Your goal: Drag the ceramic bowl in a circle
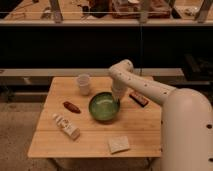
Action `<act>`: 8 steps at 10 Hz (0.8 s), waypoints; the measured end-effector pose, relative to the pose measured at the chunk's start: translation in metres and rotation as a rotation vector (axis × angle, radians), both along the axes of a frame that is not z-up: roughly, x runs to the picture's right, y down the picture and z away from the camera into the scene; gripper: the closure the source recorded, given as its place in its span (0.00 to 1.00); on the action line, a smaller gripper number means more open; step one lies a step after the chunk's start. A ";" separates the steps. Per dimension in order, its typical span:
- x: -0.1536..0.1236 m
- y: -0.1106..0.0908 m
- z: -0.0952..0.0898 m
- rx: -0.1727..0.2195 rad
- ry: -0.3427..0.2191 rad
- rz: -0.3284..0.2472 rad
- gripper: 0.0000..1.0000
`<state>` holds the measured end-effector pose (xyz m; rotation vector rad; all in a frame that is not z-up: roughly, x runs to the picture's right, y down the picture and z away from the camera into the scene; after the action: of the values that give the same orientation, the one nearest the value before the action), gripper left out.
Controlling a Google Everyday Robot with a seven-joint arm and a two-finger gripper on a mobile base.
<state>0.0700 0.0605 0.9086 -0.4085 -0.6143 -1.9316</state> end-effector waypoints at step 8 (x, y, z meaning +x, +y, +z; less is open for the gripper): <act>0.009 0.035 -0.041 -0.040 -0.071 -0.102 1.00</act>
<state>0.0792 0.0951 0.8674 -0.4040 -0.6908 -2.0406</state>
